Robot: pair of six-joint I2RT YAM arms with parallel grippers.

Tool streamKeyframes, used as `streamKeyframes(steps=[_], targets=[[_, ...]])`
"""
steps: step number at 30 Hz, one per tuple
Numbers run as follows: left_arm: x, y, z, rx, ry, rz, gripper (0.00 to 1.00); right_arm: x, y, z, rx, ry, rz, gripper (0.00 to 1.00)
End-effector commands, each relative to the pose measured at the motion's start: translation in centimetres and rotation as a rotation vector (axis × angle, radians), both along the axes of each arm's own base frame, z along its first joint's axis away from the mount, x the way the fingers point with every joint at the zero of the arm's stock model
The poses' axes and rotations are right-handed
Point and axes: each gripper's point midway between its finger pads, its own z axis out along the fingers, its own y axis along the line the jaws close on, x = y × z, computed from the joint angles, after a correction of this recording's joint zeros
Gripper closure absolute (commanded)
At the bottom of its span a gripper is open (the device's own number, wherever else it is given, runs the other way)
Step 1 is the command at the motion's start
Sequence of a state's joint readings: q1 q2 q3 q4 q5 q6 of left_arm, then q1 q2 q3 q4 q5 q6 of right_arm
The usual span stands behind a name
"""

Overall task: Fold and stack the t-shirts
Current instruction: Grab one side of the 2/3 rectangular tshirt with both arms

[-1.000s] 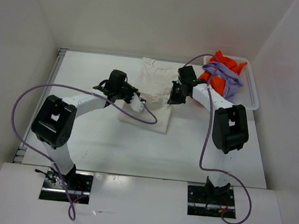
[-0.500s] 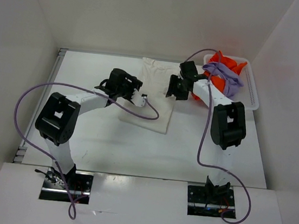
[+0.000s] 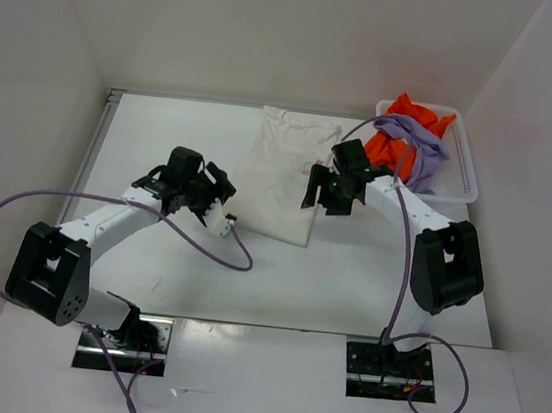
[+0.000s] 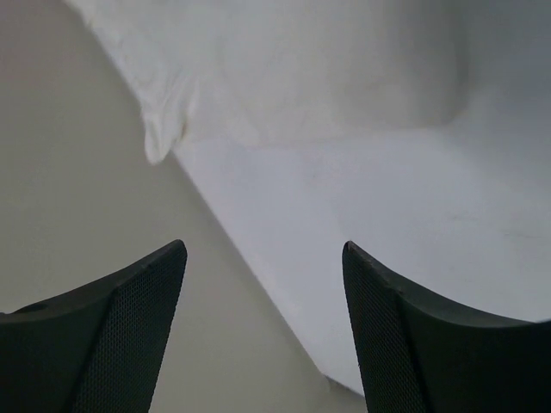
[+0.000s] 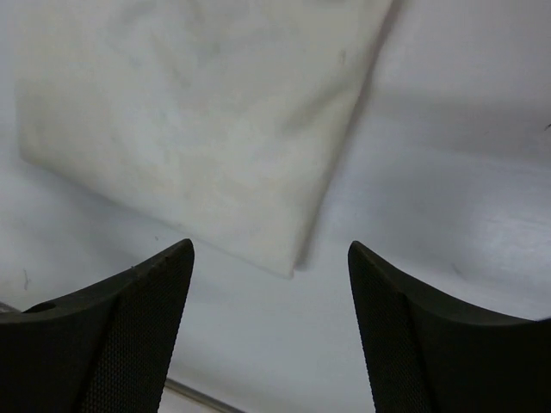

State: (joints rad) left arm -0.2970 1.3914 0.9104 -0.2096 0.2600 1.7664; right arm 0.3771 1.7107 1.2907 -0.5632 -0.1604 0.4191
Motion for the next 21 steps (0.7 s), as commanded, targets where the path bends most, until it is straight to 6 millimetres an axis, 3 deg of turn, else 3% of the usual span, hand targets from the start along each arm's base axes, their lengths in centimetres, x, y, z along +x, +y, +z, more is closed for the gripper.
streamKeyframes(steps=[1, 3, 5, 9, 13, 17, 18, 19, 21], targets=[[-4.4, -1.0, -4.6, 0.115, 0.134, -0.171, 0.2, -2.8, 1.5, -0.3, 0.044, 0.041, 0.013, 0.22], [-5.4, -0.6, -6.2, 0.148, 0.164, -0.174, 0.18, -4.2, 1.4, -1.6, 0.042, 0.085, -0.004, 0.21], [-5.3, -0.7, -6.2, 0.153, 0.146, -0.185, 0.18, -5.0, 1.2, -2.7, 0.045, 0.118, -0.032, 0.21], [-5.9, -1.0, -8.4, 0.167, 0.205, -0.209, 0.17, -5.2, 1.7, -3.6, 0.064, 0.138, -0.048, 0.21], [-4.9, -1.7, -9.3, 0.157, 0.183, -0.21, 0.17, -5.3, 2.1, -3.9, 0.055, 0.136, -0.039, 0.21], [-4.7, -2.3, -11.0, 0.152, 0.189, -0.225, 0.21, -5.7, 1.9, -4.9, 0.043, 0.161, -0.04, 0.21], [-3.9, -2.6, -10.4, 0.141, 0.148, -0.224, 0.24, -5.6, 2.3, -4.6, 0.046, 0.153, -0.031, 0.21], [-4.1, -2.6, -11.4, 0.145, 0.162, -0.224, 0.26, -5.6, 2.3, -4.9, 0.042, 0.161, -0.031, 0.21], [-3.5, -2.6, -11.5, 0.148, 0.142, -0.217, 0.33, -5.6, 2.4, -4.9, 0.046, 0.164, -0.039, 0.21]])
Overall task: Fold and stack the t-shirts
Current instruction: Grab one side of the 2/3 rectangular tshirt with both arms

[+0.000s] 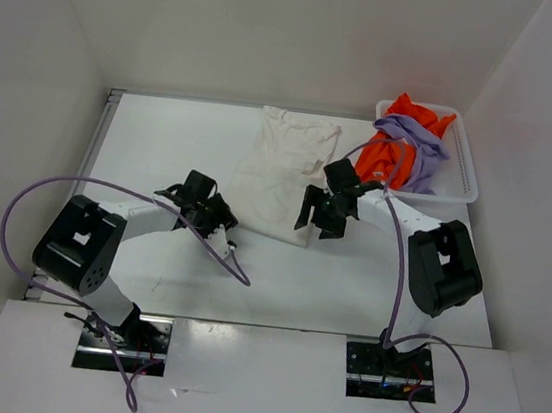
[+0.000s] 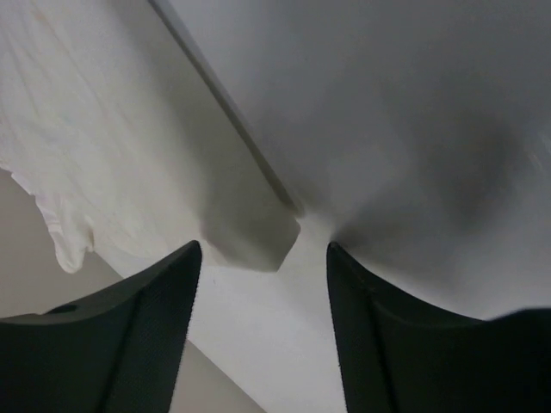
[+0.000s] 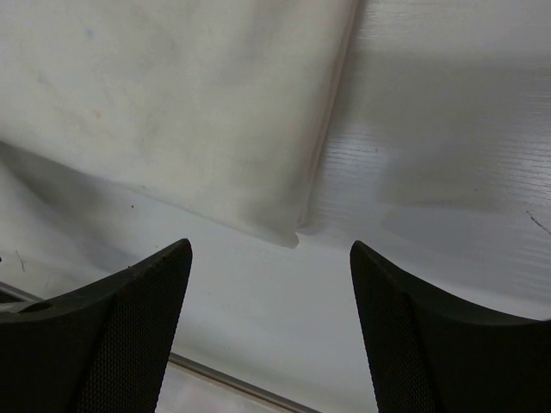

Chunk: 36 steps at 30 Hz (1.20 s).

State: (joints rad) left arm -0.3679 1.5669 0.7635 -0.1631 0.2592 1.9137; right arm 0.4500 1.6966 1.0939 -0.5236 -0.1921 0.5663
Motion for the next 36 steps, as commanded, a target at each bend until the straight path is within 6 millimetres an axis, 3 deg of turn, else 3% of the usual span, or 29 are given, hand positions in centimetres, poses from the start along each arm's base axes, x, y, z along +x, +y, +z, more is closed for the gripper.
streamKeyframes(steps=[1, 5, 14, 16, 19, 22, 26, 27, 29, 30, 36], targets=[[0.7, -0.9, -0.5, -0.017, -0.036, -0.039, 0.36, 0.3, 1.1, 0.0, 0.017, -0.021, 0.006, 0.21], [0.2, -1.2, -1.1, -0.021, -0.023, -0.053, 0.5, -0.6, 1.4, -0.9, 0.001, 0.021, 0.015, 0.21], [1.1, -2.2, -1.6, -0.046, -0.047, -0.058, 0.66, -2.3, 1.4, -3.3, -0.031, 0.11, -0.002, 0.21], [1.5, -2.3, -1.5, -0.055, -0.051, -0.049, 0.81, -2.0, 1.8, -3.8, -0.043, 0.114, 0.003, 0.21], [1.8, -2.2, -1.2, -0.059, -0.052, -0.027, 0.92, -2.2, 2.2, -4.7, -0.054, 0.138, 0.005, 0.21], [1.3, -2.0, -1.6, -0.049, -0.016, -0.019, 0.97, -2.0, 2.5, -5.1, -0.06, 0.136, 0.002, 0.29], [0.3, -1.8, -1.2, -0.048, 0.026, -0.015, 1.0, -2.0, 2.7, -5.3, -0.051, 0.144, 0.007, 0.63], [-0.5, -2.0, -1.1, -0.051, 0.054, -0.019, 1.0, -2.3, 2.5, -5.6, -0.056, 0.153, 0.007, 0.78], [-1.1, -2.0, -0.8, -0.043, 0.065, -0.016, 1.0, -2.8, 2.2, -5.6, -0.063, 0.158, 0.015, 0.96], [-2.0, -1.6, -1.2, -0.035, 0.096, -0.008, 1.0, -2.8, 2.2, -5.6, -0.063, 0.158, 0.015, 1.0], [-6.4, -2.8, -0.4, -0.021, 0.226, 0.025, 1.0, -4.8, 1.3, -4.6, -0.064, 0.178, 0.051, 1.0]])
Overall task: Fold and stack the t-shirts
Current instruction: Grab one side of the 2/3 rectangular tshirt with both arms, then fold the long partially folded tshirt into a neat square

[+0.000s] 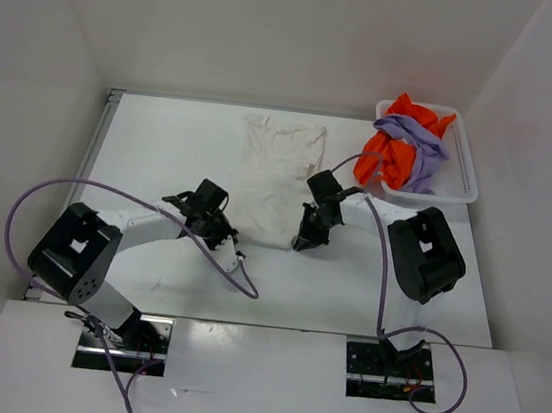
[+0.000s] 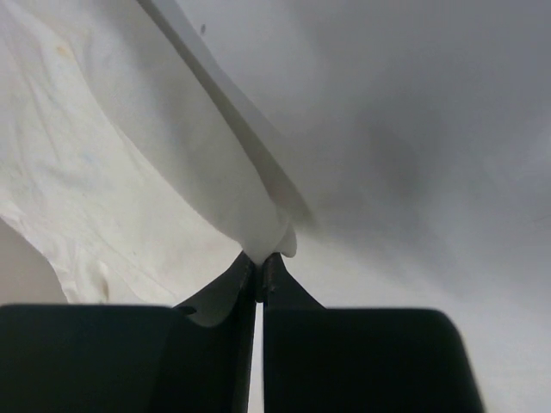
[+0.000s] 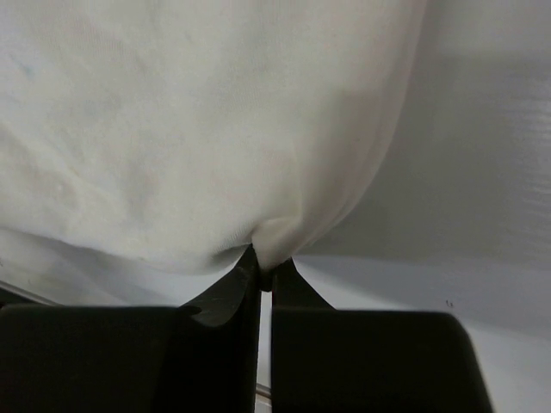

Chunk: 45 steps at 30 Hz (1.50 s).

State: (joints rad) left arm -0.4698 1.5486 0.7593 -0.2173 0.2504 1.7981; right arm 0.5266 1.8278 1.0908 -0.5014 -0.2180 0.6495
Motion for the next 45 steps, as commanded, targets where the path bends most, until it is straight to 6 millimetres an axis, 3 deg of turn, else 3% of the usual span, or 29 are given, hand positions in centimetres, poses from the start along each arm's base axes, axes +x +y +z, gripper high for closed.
streamKeyframes(steps=[1, 7, 10, 15, 19, 24, 27, 33, 37, 40, 45], targets=[[-4.3, -0.5, 0.6, -0.009, 0.152, 0.027, 1.0, -2.9, -1.6, -0.5, -0.056, 0.05, 0.043, 1.0], [-11.1, -0.5, 1.9, 0.03, 0.294, 0.05, 1.0, -8.7, -1.9, 1.6, -0.09, 0.122, 0.184, 1.0], [-14.0, -1.0, 4.1, -0.011, 0.305, 0.06, 1.0, -12.1, -1.8, 2.7, -0.068, 0.173, 0.245, 1.0], [-18.5, -2.3, 6.6, -0.036, 0.389, 0.087, 1.0, -16.3, -1.4, 6.0, -0.025, 0.21, 0.331, 1.0], [-21.5, -2.1, 7.6, -0.041, 0.521, 0.106, 1.0, -17.9, -1.5, 8.7, -0.001, 0.218, 0.357, 1.0], [-22.9, -1.6, 10.0, -0.063, 0.587, 0.149, 0.99, -19.0, -1.7, 12.3, 0.041, 0.205, 0.365, 1.0], [-22.6, -2.3, 12.1, -0.128, 0.589, 0.203, 0.99, -18.7, -1.2, 14.1, 0.069, 0.18, 0.37, 1.0], [-18.5, -2.8, 14.8, -0.291, 0.539, 0.403, 1.0, -16.5, 0.8, 17.5, 0.097, 0.106, 0.431, 1.0], [-16.0, -2.0, 16.2, -0.405, 0.501, 0.525, 1.0, -15.0, 1.6, 17.9, 0.061, 0.098, 0.472, 1.0], [-13.7, -1.2, 16.8, -0.466, 0.462, 0.608, 1.0, -13.0, 1.8, 18.3, 0.064, 0.084, 0.454, 1.0], [-8.6, 0.8, 16.9, -0.557, 0.437, 0.776, 1.0, -7.7, 1.2, 20.0, 0.094, -0.006, 0.349, 1.0]])
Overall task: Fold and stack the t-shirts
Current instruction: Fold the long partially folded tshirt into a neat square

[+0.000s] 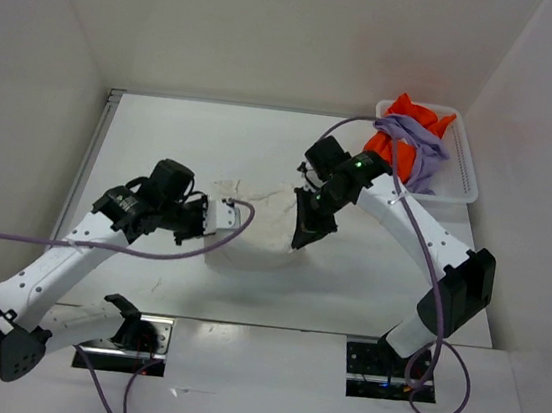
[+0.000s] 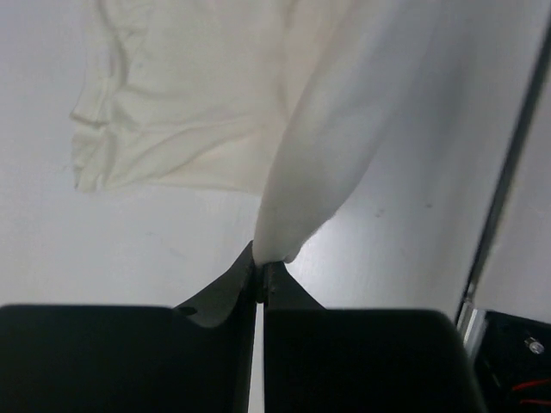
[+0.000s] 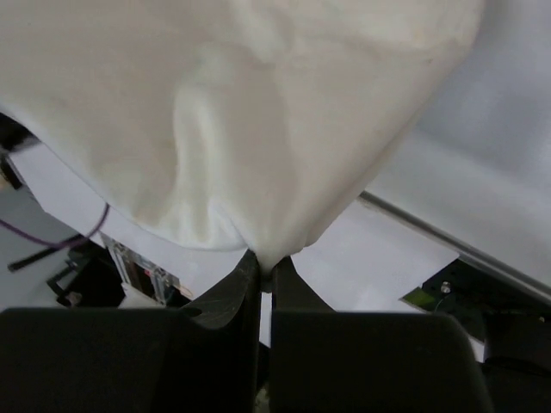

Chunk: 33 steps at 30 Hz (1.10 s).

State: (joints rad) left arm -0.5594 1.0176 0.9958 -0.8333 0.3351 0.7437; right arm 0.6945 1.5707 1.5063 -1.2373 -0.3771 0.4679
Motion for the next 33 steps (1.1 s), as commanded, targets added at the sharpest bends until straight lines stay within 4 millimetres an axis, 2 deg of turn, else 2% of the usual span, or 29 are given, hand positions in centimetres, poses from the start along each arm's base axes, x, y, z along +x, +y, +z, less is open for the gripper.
streamKeyframes(steps=[1, 2, 6, 10, 11, 12, 13, 14, 15, 17, 18, 21, 23, 27, 28, 29, 31, 33], targets=[[4.8, 0.1, 2.4, -0.105, -0.058, 0.129, 1.0, 3.7, -0.6, 2.3, 0.035, -0.095, -0.039, 1.0], [6.4, 1.1, 3.3, -0.121, -0.076, 0.181, 1.0, 4.9, -0.1, 2.7, 0.048, -0.114, -0.049, 1.0], [9.8, 1.8, 3.3, -0.153, -0.05, 0.23, 1.0, 8.3, 0.8, 2.4, 0.085, -0.169, -0.076, 1.0], [11.9, 1.5, 3.6, -0.184, -0.064, 0.231, 1.0, 11.8, 1.2, 2.6, 0.171, -0.19, -0.13, 1.0], [12.4, 1.4, 3.8, -0.187, -0.071, 0.23, 1.0, 12.8, 1.5, 3.4, 0.198, -0.216, -0.136, 1.0], [12.9, 1.5, 3.2, -0.186, -0.056, 0.246, 1.0, 13.6, 1.7, 2.8, 0.198, -0.199, -0.141, 1.0], [13.4, 1.6, 3.4, -0.196, -0.062, 0.249, 1.0, 14.6, 1.7, 2.9, 0.204, -0.211, -0.152, 1.0], [13.7, 1.4, 3.4, -0.211, -0.057, 0.252, 1.0, 15.4, 2.1, 3.6, 0.217, -0.238, -0.143, 1.0], [14.4, 1.6, 3.3, -0.213, -0.065, 0.262, 1.0, 16.1, 2.5, 2.6, 0.205, -0.219, -0.144, 1.0], [14.8, 1.2, 3.3, -0.237, -0.06, 0.27, 1.0, 17.5, 2.5, 2.8, 0.23, -0.22, -0.145, 1.0], [15.6, 1.5, 3.4, -0.244, -0.08, 0.279, 1.0, 18.1, 2.8, 1.5, 0.216, -0.202, -0.139, 1.0], [17.1, 1.7, 3.0, -0.263, -0.099, 0.318, 1.0, 19.7, 2.4, 1.1, 0.225, -0.205, -0.162, 1.0], [18.3, 2.7, 2.9, -0.268, -0.121, 0.379, 1.0, 21.5, 1.8, 1.3, 0.242, -0.226, -0.21, 1.0], [20.5, 2.8, 2.0, -0.285, -0.178, 0.413, 1.0, 23.7, 2.2, 0.2, 0.272, -0.222, -0.236, 1.0], [20.6, 2.8, 1.8, -0.292, -0.177, 0.418, 1.0, 24.4, 2.4, 0.6, 0.282, -0.24, -0.234, 1.0], [20.9, 2.7, 1.5, -0.298, -0.173, 0.424, 1.0, 25.0, 2.7, -0.5, 0.273, -0.224, -0.236, 1.0], [21.7, 3.0, 1.2, -0.297, -0.192, 0.449, 1.0, 26.1, 3.2, 0.0, 0.291, -0.247, -0.242, 1.0], [22.6, 3.0, 0.9, -0.295, -0.21, 0.458, 1.0, 27.4, 3.0, -0.9, 0.283, -0.246, -0.267, 1.0]])
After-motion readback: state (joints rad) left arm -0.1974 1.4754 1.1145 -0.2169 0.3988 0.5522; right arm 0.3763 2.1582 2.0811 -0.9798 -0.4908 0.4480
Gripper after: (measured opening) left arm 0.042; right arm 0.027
